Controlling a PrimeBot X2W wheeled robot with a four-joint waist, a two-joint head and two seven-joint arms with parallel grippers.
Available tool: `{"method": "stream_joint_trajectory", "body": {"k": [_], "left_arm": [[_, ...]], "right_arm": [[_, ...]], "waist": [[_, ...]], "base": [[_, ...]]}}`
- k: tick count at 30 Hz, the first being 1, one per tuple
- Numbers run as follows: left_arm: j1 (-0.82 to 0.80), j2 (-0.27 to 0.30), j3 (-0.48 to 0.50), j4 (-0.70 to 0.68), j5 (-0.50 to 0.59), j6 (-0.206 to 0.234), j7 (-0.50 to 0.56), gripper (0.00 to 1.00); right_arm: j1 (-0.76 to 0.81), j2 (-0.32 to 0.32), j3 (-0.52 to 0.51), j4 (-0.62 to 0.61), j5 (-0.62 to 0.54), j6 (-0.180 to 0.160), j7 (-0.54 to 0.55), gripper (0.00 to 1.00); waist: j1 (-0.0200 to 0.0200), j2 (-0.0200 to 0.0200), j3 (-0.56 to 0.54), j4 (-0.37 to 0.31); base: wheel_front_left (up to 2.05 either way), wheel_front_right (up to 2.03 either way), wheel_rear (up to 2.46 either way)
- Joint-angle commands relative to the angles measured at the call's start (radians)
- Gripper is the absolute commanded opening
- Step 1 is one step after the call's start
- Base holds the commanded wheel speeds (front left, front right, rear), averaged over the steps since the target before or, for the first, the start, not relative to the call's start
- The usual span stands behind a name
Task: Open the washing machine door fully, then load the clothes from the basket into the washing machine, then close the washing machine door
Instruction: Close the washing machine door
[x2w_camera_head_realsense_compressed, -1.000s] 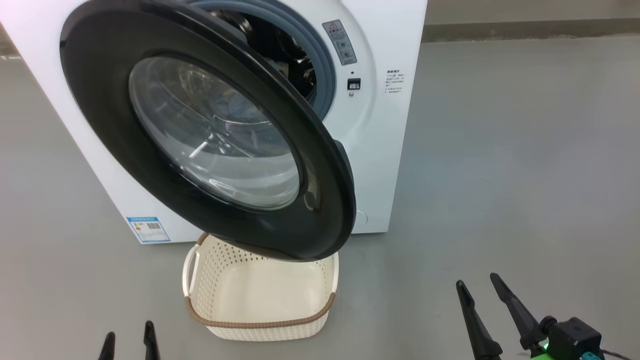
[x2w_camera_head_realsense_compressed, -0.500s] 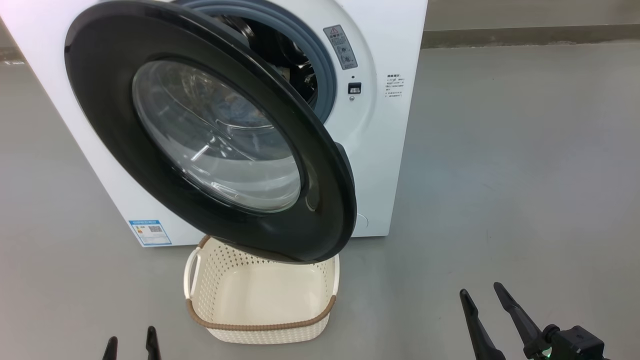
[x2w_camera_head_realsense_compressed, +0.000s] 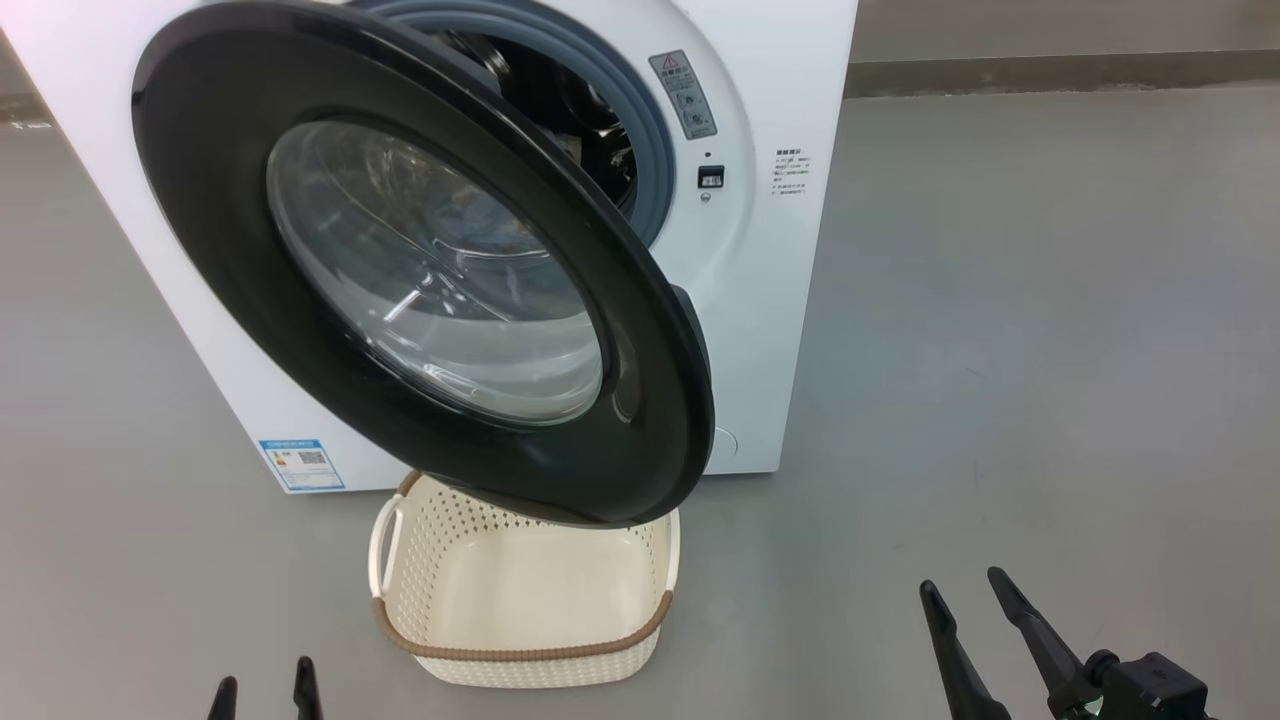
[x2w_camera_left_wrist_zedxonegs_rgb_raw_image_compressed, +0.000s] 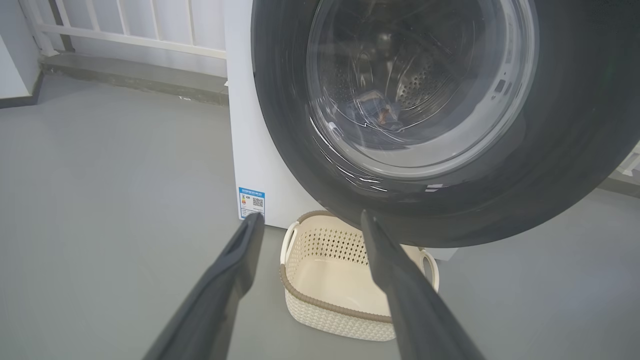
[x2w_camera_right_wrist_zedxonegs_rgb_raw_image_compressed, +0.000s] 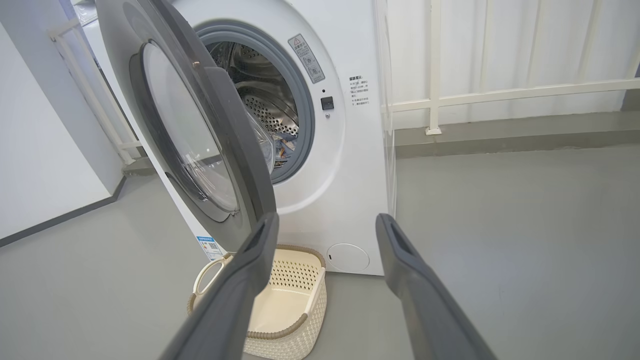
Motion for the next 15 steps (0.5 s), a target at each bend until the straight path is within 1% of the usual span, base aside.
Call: {"method": "stream_joint_trajectory", "body": {"k": [1,2,3,4,15], "left_arm": [[-0.022,0.003,0.032,-0.017,0.012,-0.002,-0.007,1.00],[-0.021,0.003,0.029,-0.017,0.010,-0.002,-0.007,1.00],[-0.021,0.003,0.029,-0.017,0.010,-0.002,-0.007,1.00],[-0.021,0.003,0.026,-0.016,0.008,-0.001,-0.007,1.00],[-0.022,0.003,-0.007,-0.015,-0.009,0.011,-0.007,1.00]], "right_arm": [[-0.017,-0.010,0.018,-0.022,-0.009,0.006,-0.005,0.94],[-0.017,-0.010,0.018,-0.021,-0.010,0.006,-0.005,0.30],[-0.017,-0.010,0.018,-0.021,-0.010,0.006,-0.005,0.30],[-0.018,-0.009,0.016,-0.021,-0.008,0.006,-0.005,0.00],[-0.023,-0.009,0.009,-0.012,0.001,0.006,-0.005,0.00]], "waist": [[0.0000,0.0000,0.000,-0.001],[0.0000,0.0000,0.000,-0.001],[0.0000,0.0000,0.000,-0.001],[0.0000,0.0000,0.000,-0.001],[0.0000,0.0000,0.004,0.005]], "base": [[0.00,0.00,0.00],[0.00,0.00,0.00],[0.00,0.00,0.00],[0.00,0.00,0.00],[0.00,0.00,0.00]]}}
